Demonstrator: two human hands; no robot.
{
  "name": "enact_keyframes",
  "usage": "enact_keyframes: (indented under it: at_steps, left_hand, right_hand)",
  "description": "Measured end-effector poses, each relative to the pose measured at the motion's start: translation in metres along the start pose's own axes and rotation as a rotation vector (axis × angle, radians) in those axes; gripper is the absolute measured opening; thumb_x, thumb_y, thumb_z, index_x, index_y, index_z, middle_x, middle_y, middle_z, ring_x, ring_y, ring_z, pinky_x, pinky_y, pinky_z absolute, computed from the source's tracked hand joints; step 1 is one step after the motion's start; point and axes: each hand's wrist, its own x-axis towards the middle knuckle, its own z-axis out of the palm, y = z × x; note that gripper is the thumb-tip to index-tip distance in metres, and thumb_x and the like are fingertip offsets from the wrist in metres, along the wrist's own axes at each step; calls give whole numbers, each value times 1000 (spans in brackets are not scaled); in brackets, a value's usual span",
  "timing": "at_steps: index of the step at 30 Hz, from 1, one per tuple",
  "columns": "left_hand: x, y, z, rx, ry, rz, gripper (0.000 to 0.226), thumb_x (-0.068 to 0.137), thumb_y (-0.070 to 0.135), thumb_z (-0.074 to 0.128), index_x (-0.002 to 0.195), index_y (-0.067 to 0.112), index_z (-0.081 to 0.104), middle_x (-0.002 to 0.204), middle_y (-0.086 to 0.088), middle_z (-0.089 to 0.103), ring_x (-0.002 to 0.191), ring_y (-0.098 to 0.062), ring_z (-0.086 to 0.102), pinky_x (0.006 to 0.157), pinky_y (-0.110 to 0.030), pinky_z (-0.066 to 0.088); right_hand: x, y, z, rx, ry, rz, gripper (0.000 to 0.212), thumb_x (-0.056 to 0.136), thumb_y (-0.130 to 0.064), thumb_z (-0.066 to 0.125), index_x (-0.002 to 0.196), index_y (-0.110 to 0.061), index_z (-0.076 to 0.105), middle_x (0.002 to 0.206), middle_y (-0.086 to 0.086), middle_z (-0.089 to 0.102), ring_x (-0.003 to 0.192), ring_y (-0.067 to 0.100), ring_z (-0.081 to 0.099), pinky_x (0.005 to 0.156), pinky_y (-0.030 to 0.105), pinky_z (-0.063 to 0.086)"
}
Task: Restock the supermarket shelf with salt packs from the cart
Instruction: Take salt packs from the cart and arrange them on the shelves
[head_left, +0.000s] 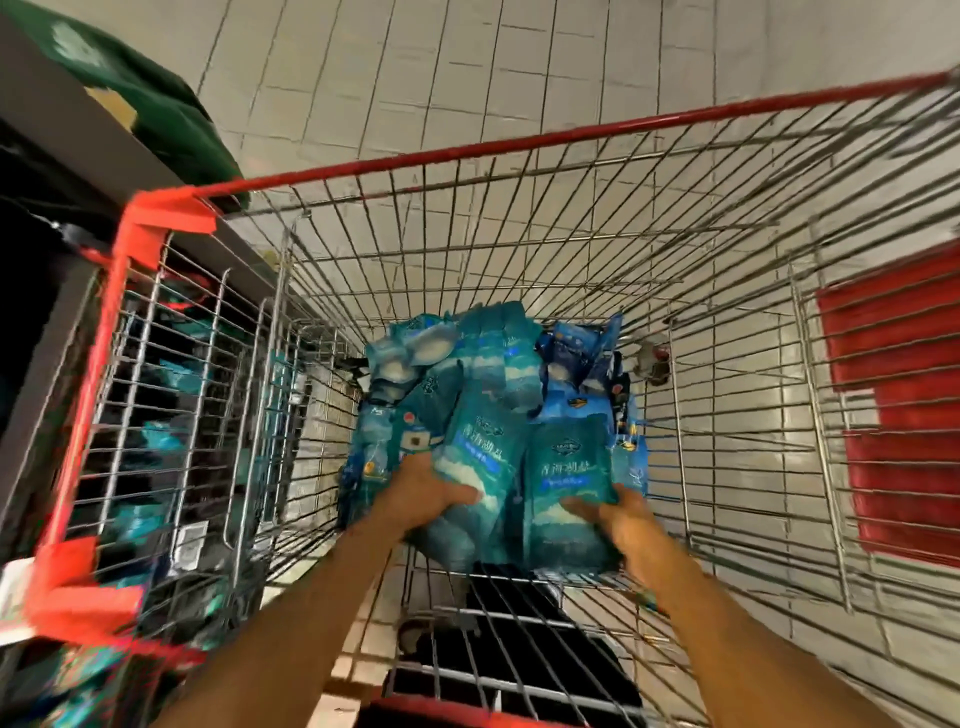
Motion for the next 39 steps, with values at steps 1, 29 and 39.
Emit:
enact_keyframes:
  at_steps: [1, 29, 39]
  left_hand:
    - [-11, 7, -5, -24, 9, 22, 36, 63, 11, 91, 93, 16, 71, 89, 0, 75, 81, -16, 72, 67, -25, 59]
    - [-371, -235, -106, -1098, 746, 360, 60, 60, 49, 90, 113, 30, 71, 115, 0, 73, 106, -22, 70, 91, -41, 52]
    - [-351, -348, -83, -1393, 957, 239, 63, 58, 41, 90, 115, 22, 71, 115, -5, 73, 104, -25, 71, 91, -41, 54]
  right_hand:
    - [-11, -6, -1, 2, -8, -6, 50, 60, -34, 88, 99, -15, 64, 96, 7, 71, 93, 27, 67, 89, 43, 53]
    - [-307, -28, 271, -385, -806, -635, 28, 78, 7, 74, 102, -8, 73, 100, 14, 76, 95, 35, 72, 80, 48, 60]
    - [-270, 43, 397, -713, -847, -629, 32, 72, 8, 79, 103, 2, 73, 101, 17, 75, 96, 34, 71, 83, 41, 59]
